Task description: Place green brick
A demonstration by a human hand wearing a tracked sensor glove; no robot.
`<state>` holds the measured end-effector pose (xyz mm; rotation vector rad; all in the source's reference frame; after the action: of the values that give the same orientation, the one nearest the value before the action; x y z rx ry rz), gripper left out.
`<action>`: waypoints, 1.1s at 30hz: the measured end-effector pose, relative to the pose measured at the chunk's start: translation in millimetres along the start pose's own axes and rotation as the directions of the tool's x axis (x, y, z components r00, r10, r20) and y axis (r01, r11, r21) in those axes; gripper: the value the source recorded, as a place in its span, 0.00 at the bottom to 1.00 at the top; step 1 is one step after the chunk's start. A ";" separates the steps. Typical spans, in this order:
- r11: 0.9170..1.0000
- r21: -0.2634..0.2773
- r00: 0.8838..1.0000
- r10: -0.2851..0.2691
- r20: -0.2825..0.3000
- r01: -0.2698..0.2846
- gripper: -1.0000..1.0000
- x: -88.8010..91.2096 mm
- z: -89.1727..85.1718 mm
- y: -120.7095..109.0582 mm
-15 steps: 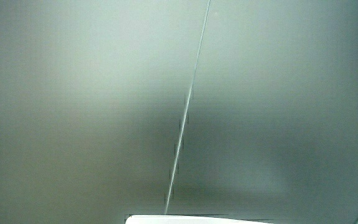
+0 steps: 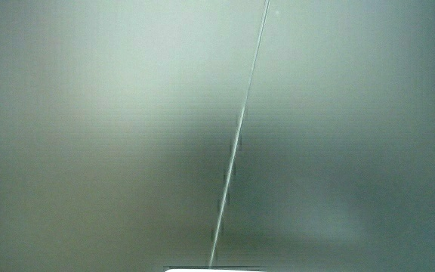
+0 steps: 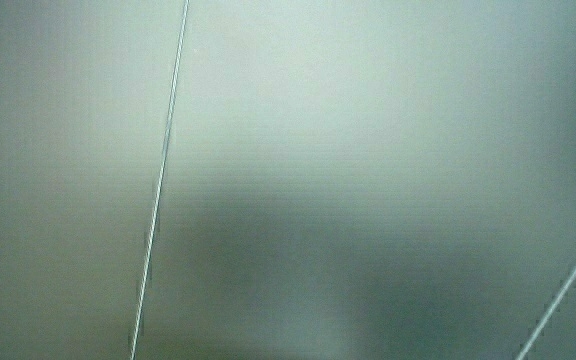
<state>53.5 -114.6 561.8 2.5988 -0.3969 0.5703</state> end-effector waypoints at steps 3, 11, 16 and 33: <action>0.999 -0.032 1.000 -0.020 -0.014 0.020 0.50 3.0 -1.3 -0.9; 0.997 -0.061 0.998 -0.040 -0.040 0.037 0.45 12.0 -8.0 -0.1; 0.996 -0.073 0.998 -0.046 -0.053 0.042 0.36 16.1 -7.8 -0.6; 0.995 -0.092 0.999 -0.045 -0.005 0.044 0.07 23.7 -21.1 -10.7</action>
<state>71.2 -99.5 585.8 2.5108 -0.3535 0.5330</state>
